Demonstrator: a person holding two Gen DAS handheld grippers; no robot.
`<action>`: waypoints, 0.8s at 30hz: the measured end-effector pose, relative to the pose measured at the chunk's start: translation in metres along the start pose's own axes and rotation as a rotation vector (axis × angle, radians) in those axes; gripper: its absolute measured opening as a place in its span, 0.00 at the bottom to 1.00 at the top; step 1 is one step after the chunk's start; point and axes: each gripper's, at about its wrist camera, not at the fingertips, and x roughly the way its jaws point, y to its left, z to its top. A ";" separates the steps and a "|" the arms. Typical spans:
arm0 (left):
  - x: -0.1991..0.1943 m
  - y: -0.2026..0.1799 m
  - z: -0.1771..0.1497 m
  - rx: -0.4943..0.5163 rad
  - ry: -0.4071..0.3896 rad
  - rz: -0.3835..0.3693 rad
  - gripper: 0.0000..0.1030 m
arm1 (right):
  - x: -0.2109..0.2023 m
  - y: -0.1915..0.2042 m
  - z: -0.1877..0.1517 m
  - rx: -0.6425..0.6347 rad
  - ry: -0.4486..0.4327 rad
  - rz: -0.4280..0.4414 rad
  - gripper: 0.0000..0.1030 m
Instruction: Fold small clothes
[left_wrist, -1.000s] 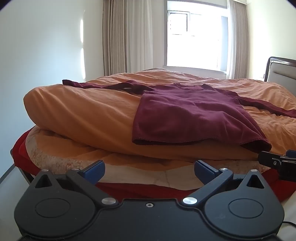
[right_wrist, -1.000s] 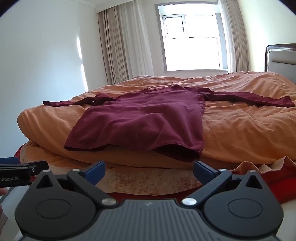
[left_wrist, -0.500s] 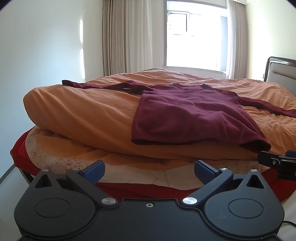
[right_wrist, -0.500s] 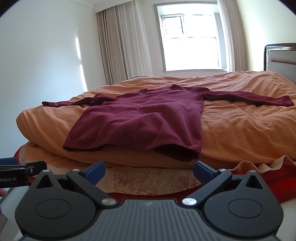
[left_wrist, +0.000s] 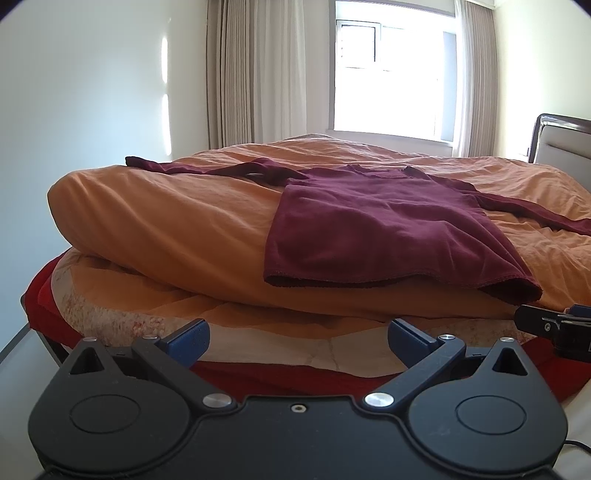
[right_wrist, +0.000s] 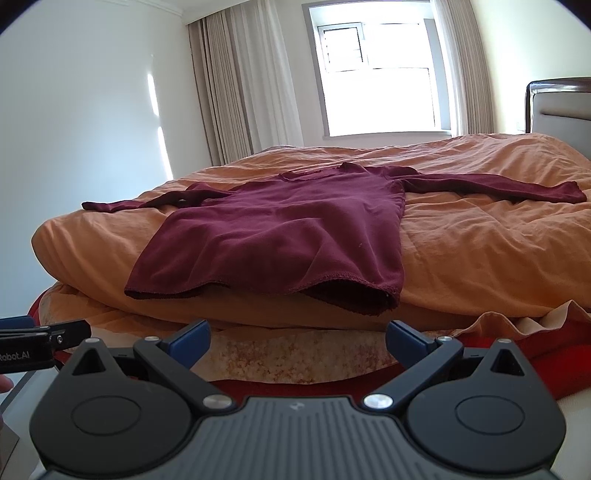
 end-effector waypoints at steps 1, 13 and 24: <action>0.000 0.000 0.000 -0.001 0.000 0.001 0.99 | 0.000 0.000 0.000 -0.001 0.000 0.000 1.00; 0.000 0.000 0.000 -0.003 0.004 0.005 0.99 | 0.000 0.001 0.000 -0.001 0.002 -0.001 1.00; 0.000 0.000 0.000 -0.004 0.005 0.004 0.99 | 0.000 0.001 0.000 -0.002 0.001 -0.003 1.00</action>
